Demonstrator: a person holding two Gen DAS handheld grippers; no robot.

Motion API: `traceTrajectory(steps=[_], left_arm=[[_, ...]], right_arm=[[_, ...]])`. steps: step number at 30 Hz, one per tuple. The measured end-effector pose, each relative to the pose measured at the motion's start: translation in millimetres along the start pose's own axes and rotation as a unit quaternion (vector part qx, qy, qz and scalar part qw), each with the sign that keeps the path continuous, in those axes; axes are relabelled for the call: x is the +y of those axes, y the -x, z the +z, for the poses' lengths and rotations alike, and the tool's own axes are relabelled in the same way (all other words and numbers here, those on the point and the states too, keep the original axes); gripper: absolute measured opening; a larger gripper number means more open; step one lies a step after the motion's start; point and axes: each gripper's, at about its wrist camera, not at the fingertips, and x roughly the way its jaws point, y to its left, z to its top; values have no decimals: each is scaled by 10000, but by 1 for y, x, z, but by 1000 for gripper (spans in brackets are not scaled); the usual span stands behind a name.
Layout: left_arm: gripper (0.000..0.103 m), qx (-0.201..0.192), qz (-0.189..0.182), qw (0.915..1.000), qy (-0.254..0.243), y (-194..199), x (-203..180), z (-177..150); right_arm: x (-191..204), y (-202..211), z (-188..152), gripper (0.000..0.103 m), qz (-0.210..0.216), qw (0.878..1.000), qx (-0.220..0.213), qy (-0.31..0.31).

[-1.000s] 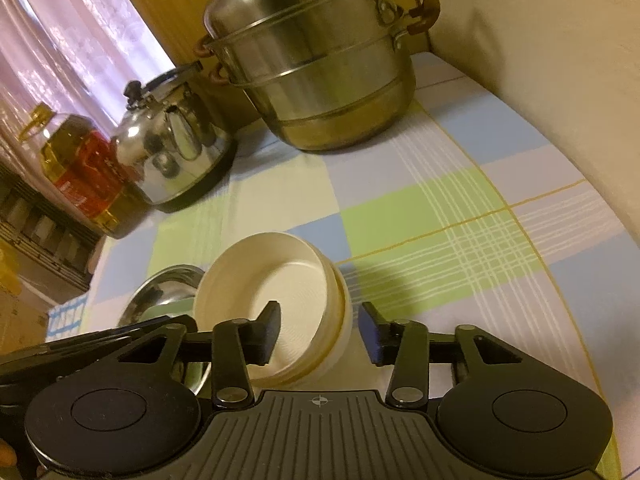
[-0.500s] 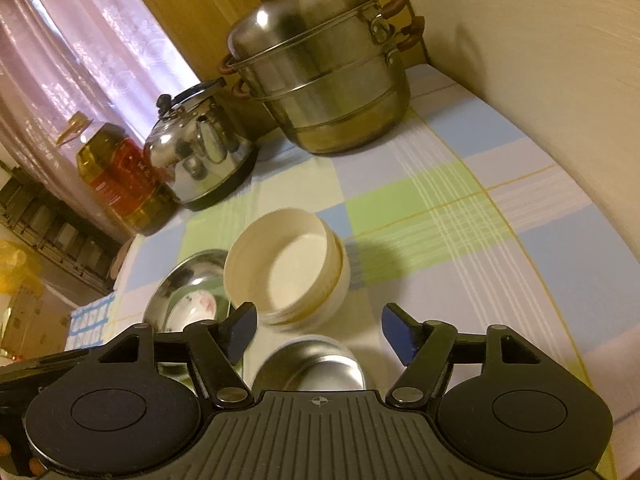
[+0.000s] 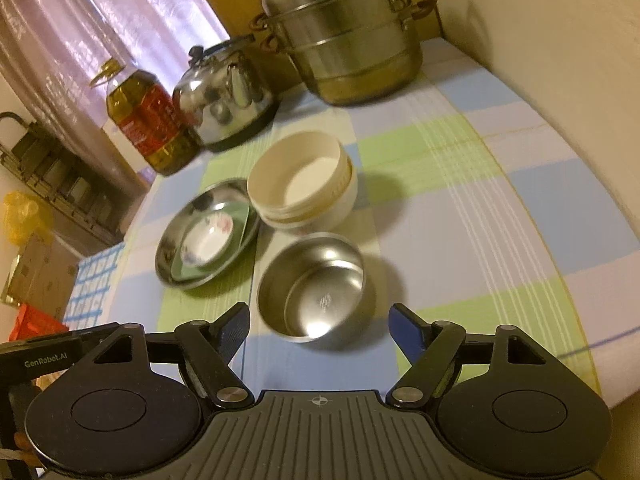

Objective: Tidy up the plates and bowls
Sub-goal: 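Move both open grippers toward the small steel bowl's rim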

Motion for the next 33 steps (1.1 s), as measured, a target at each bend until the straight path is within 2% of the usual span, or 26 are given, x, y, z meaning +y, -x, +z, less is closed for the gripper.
traceTrajectory(steps=[14, 33], left_arm=[[36, 236, 105, 9996, 81, 13, -9, -37], [36, 399, 66, 9992, 22, 2, -19, -42]], right_arm=[[-1, 3, -37, 77, 80, 9987, 496, 118], [-3, -6, -45, 77, 41, 9975, 697, 132]])
